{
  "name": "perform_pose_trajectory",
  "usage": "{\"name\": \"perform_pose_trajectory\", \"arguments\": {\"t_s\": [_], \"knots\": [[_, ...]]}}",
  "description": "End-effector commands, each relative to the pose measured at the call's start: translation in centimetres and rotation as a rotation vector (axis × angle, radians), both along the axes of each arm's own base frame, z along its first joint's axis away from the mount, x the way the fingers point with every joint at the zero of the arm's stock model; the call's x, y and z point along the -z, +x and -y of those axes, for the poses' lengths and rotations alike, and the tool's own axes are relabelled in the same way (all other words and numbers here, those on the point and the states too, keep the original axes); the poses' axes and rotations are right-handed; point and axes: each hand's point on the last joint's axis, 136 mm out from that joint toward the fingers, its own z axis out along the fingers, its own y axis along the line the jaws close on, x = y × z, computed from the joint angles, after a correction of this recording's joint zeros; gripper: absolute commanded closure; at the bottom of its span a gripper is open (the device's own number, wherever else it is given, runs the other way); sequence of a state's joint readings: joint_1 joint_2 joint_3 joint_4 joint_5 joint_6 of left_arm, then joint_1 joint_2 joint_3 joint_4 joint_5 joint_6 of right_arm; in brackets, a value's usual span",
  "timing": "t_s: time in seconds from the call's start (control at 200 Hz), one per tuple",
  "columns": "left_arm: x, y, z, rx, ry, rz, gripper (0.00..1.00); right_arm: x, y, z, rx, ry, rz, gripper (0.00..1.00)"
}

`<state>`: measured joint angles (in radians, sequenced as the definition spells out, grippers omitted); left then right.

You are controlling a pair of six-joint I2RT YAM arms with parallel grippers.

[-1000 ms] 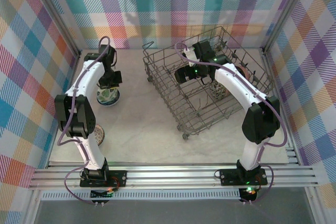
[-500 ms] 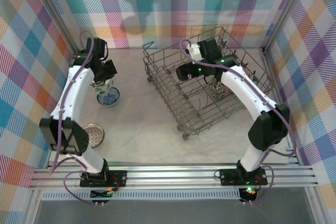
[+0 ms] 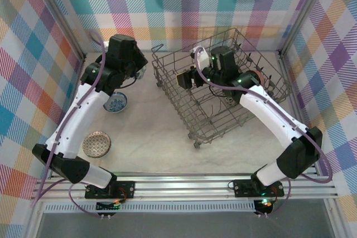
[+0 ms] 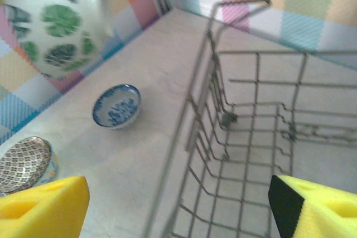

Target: Load the bowls into the dish rack

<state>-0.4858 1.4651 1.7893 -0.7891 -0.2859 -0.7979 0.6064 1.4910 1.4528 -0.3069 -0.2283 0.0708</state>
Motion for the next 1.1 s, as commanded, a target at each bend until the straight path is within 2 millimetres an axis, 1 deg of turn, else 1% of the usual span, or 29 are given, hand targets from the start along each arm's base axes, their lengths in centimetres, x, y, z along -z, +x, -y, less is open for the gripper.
{"name": "perform_pose_trajectory", "arguments": {"t_s": [0.0, 0.045, 0.105, 0.19, 0.295, 0.465, 0.625, 0.81, 0.9, 1.05, 1.095], "knots": [[-5.2, 1.1, 1.9, -0.050, -0.119, 0.174, 1.00, -3.7, -1.4, -2.4, -0.071, 0.107, 0.163, 0.18], [-5.7, 1.1, 3.0, -0.037, -0.138, 0.187, 1.00, -4.0, -1.8, -3.0, -0.077, 0.121, 0.210, 0.19], [-6.2, 1.1, 4.3, -0.015, -0.168, 0.201, 1.00, -4.2, -1.7, -3.4, -0.059, 0.137, 0.247, 0.22], [-6.7, 1.0, 6.1, 0.015, -0.185, 0.212, 1.00, -4.4, -1.1, -3.5, -0.025, 0.157, 0.276, 0.25], [-6.6, 1.0, 7.5, 0.033, -0.194, 0.214, 1.00, -5.1, -0.3, -3.6, 0.024, 0.202, 0.318, 0.28], [-7.0, 0.9, 8.1, 0.035, -0.206, 0.229, 1.00, -5.7, 1.5, -3.0, 0.134, 0.261, 0.369, 0.35], [-7.1, 0.9, 8.4, 0.032, -0.211, 0.234, 1.00, -5.2, 3.4, -2.7, 0.222, 0.249, 0.365, 0.40], [-7.1, 1.1, 8.7, 0.019, -0.229, 0.240, 1.00, -5.0, 4.0, -3.3, 0.225, 0.276, 0.375, 0.43], [-7.1, 1.4, 9.0, 0.023, -0.229, 0.239, 1.00, -5.2, 4.1, -3.4, 0.226, 0.297, 0.391, 0.44], [-7.1, 1.5, 9.2, 0.025, -0.227, 0.237, 1.00, -5.0, 4.9, -3.0, 0.275, 0.296, 0.405, 0.48], [-7.0, 1.5, 9.2, 0.023, -0.226, 0.234, 1.00, -4.9, 5.1, -2.9, 0.293, 0.298, 0.405, 0.51]]}}
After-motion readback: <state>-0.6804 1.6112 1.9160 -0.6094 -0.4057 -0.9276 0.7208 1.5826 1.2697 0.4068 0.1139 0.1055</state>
